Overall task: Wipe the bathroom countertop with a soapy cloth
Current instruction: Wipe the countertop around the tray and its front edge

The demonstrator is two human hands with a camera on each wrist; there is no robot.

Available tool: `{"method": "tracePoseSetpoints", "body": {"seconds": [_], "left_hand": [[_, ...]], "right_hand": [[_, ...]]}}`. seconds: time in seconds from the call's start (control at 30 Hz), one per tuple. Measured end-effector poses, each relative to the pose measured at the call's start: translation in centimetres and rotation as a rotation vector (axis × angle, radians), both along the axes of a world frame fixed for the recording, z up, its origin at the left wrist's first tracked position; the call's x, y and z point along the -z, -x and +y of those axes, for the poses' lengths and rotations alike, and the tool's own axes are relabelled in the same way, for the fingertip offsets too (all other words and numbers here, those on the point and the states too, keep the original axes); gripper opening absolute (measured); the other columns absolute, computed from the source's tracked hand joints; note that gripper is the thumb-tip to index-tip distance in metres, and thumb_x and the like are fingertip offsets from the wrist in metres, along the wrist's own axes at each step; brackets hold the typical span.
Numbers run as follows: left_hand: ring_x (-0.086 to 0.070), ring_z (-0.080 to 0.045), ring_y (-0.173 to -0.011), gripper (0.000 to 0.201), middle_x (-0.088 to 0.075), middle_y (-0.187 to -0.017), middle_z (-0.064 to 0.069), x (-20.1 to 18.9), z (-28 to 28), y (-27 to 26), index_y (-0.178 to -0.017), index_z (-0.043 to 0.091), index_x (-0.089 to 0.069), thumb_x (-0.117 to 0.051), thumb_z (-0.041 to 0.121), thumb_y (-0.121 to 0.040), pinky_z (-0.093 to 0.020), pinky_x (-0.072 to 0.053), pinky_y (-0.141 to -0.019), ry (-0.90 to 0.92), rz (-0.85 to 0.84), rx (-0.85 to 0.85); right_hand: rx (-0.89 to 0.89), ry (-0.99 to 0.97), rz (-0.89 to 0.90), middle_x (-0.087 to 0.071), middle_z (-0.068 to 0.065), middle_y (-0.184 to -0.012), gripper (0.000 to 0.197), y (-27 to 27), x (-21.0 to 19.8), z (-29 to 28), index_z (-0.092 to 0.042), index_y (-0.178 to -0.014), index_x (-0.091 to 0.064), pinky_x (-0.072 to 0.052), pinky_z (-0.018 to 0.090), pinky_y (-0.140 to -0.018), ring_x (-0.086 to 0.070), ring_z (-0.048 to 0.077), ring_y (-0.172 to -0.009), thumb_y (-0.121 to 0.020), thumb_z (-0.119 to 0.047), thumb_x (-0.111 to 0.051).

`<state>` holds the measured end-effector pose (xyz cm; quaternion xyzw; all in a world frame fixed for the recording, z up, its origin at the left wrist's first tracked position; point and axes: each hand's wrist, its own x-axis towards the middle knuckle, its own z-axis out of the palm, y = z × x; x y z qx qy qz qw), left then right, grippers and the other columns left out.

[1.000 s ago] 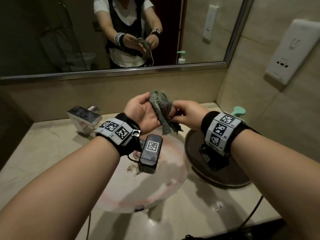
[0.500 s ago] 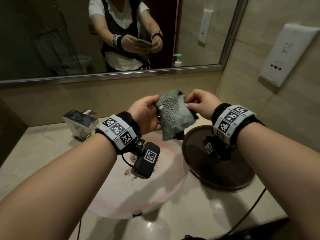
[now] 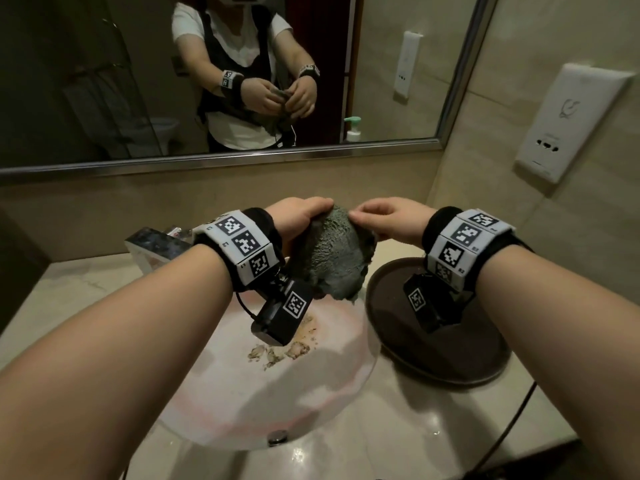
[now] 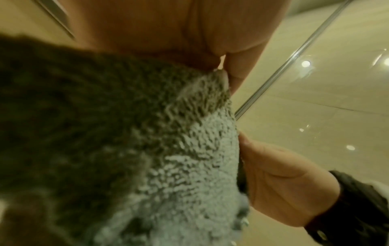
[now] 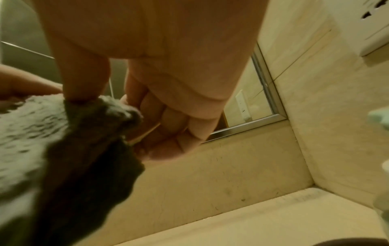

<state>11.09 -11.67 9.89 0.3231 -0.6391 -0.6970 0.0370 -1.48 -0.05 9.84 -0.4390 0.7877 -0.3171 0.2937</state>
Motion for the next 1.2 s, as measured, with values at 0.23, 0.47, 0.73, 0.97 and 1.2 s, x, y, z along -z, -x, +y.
{"method": "tracePoseSetpoints", "body": {"seconds": [0.23,0.47,0.73,0.97,1.2], "left_hand": [[-0.058,-0.019,-0.082,0.013,-0.058,-0.078,-0.001,-0.8,-1.8,-0.5,-0.088,0.014,-0.061,-0.052,0.012,-0.096,-0.033,-0.051,-0.083,0.440,-0.068,0.204],[-0.049,-0.005,-0.067,0.027,-0.058,-0.076,0.010,-2.6,-2.2,0.0,-0.109,0.019,-0.069,-0.057,0.004,-0.090,-0.003,-0.039,-0.053,0.944,-0.081,0.320],[-0.053,-0.013,-0.094,0.014,-0.055,-0.102,0.003,-4.1,-1.4,0.7,-0.092,0.015,-0.073,-0.062,0.007,-0.087,-0.021,-0.042,-0.085,1.321,0.019,0.363],[-0.055,-0.015,-0.112,0.016,-0.060,-0.119,-0.001,-4.8,-0.1,1.3,-0.094,0.012,-0.075,-0.063,0.005,-0.086,-0.013,-0.035,-0.086,1.383,0.134,0.404],[-0.055,-0.014,-0.113,0.018,-0.061,-0.117,0.000,-6.3,1.4,2.3,-0.096,0.014,-0.074,-0.061,0.004,-0.087,-0.024,-0.044,-0.099,1.319,0.233,0.372]], "right_hand": [[-0.002,0.008,-0.044,-0.059,-0.004,-0.074,0.015,0.3,0.4,0.1,-0.023,-0.074,-0.061,-0.045,0.022,-0.067,-0.053,0.011,-0.069,-0.089,-0.022,-0.061],[-0.034,-0.019,-0.275,-0.062,-0.004,-0.068,0.015,0.1,-0.2,0.1,-0.018,-0.086,-0.060,-0.044,0.018,-0.057,-0.058,0.005,-0.056,-0.096,-0.020,-0.049],[0.123,0.000,0.138,-0.057,0.001,-0.106,0.048,1.0,-2.4,0.5,-0.021,-0.135,-0.044,-0.051,0.023,-0.066,-0.062,0.014,-0.077,-0.090,-0.017,-0.060],[0.090,-0.034,0.368,-0.054,-0.005,-0.107,0.030,0.5,-4.4,0.9,-0.017,-0.117,-0.061,-0.047,0.007,-0.062,-0.053,0.005,-0.072,-0.088,-0.022,-0.064],[0.100,-0.069,0.092,-0.062,-0.008,-0.089,0.028,1.0,-5.6,3.4,-0.026,-0.113,-0.053,-0.045,0.014,-0.055,-0.056,0.007,-0.068,-0.090,-0.013,-0.059]]}}
